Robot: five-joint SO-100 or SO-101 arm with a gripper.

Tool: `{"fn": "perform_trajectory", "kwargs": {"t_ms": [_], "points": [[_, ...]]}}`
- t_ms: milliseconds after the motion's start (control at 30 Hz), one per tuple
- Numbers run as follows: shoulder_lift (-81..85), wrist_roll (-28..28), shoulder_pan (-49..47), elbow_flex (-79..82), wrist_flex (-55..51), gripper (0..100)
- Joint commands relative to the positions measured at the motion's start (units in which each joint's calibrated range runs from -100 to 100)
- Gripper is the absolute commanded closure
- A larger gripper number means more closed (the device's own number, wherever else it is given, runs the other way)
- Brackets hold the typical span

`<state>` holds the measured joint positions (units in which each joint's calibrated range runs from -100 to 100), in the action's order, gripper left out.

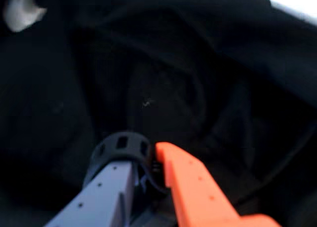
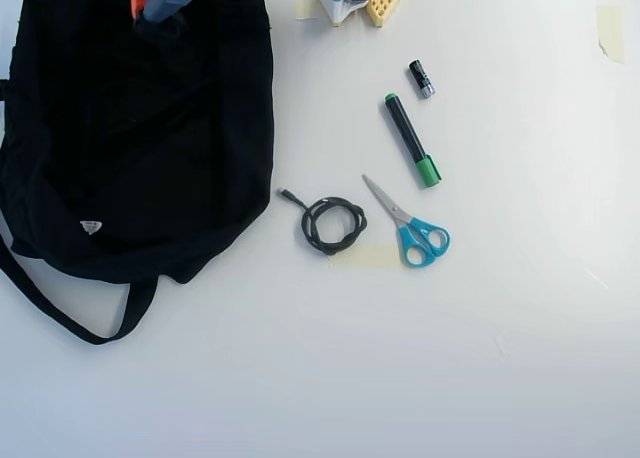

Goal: Put the bike light into the black bag

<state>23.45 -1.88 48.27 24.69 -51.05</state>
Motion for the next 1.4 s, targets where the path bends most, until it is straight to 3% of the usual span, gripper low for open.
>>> {"fn": "perform_trajectory", "kwargs": {"t_ms": [0,233,267,333,400,500,567,633,700,867,1167,1367], "points": [[-4.86,-1.90,3.56,-4.83,2.65,98],[-16.65,-1.95,8.42,-5.64,9.45,97],[-16.40,-1.95,8.20,-5.64,8.93,90],[-15.74,-3.36,8.12,-6.09,7.55,65],[-9.43,-3.73,8.05,-6.36,7.55,59],[6.17,-3.84,7.07,-6.54,3.85,59],[17.29,-3.89,-1.53,-6.27,-0.02,63],[27.09,-4.41,-11.92,-5.73,-3.73,79],[36.55,-11.12,-20.38,-4.83,-8.04,98],[42.19,-11.49,-24.94,0.29,-17.68,98],[49.16,-10.86,-32.49,7.48,-19.84,98],[58.79,-10.81,-38.03,22.12,-21.90,98]]}}
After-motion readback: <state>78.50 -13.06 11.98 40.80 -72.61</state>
